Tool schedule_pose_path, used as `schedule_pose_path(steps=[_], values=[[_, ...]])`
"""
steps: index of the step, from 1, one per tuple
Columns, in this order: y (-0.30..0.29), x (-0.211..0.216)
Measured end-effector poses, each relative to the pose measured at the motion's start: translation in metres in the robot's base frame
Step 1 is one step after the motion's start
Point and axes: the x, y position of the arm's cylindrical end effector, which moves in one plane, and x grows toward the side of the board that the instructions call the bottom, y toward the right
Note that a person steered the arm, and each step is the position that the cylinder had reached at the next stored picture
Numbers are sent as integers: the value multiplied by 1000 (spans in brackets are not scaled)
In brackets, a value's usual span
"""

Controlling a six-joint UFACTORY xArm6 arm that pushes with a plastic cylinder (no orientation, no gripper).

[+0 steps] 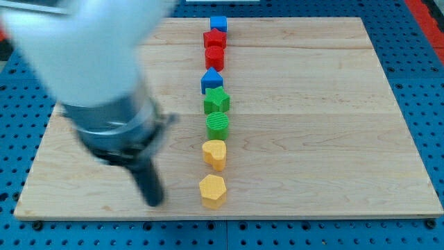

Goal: Move the yellow hexagon slightly to the right

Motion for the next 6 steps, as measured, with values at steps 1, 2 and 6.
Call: schedule_pose_path(steps=[1, 2, 6], values=[[61, 3], [120, 1], [119, -31]])
